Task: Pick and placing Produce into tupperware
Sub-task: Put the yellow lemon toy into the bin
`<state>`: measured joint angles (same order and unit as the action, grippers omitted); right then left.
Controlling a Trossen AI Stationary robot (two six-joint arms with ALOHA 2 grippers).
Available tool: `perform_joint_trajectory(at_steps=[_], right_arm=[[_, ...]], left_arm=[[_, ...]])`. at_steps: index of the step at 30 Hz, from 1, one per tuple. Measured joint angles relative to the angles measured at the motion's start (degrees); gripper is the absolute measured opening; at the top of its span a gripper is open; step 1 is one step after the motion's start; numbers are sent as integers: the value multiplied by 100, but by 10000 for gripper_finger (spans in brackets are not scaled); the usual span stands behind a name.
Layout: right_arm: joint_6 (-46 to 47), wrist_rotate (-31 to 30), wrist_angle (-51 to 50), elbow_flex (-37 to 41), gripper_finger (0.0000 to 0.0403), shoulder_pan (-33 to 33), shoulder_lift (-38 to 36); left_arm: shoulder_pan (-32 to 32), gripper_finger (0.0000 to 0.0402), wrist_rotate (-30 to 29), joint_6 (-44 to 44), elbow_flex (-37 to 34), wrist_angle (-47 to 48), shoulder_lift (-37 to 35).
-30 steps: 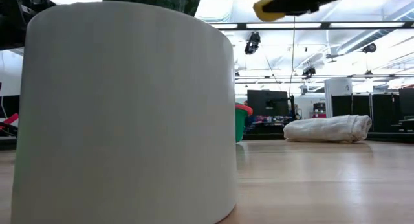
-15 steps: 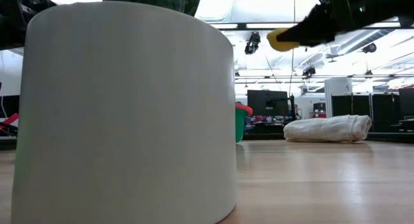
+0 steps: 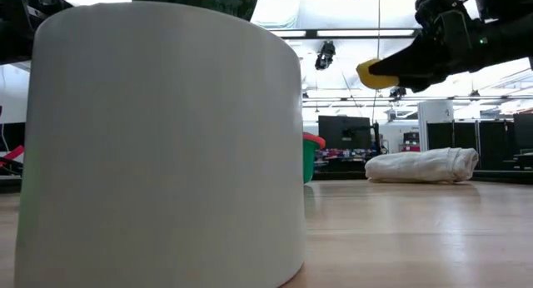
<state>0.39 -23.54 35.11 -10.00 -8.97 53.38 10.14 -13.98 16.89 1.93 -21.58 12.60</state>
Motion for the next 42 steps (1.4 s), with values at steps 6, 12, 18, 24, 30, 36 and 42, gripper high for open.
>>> perform_joint_trajectory(at_steps=[6, 12, 18, 24, 30, 36, 42], right_arm=[[-39, 168, 643, 18, 190, -1, 294], [-134, 449, 1535, 18, 190, 0, 887], [-210, 603, 2910, 18, 190, -2, 1785], [-849, 726, 4419, -117, 190, 0, 2553], [-1514, 996, 4607, -387, 190, 13, 2596], [-1936, 1219, 4413, -584, 190, 176, 2213], [-1903, 1785, 3346, -899, 190, 654, 1674]], left_arm=[[-1, 46, 0, -1, 0, 0, 0], [-1, 46, 0, -1, 0, 0, 2], [-1, 46, 0, -1, 0, -7, 0], [-1, 46, 0, -1, 0, -28, 0], [0, 46, 2, -1, 0, -37, -2], [-1, 46, 2, -1, 0, -42, -2], [0, 46, 2, -1, 0, -42, -2]])
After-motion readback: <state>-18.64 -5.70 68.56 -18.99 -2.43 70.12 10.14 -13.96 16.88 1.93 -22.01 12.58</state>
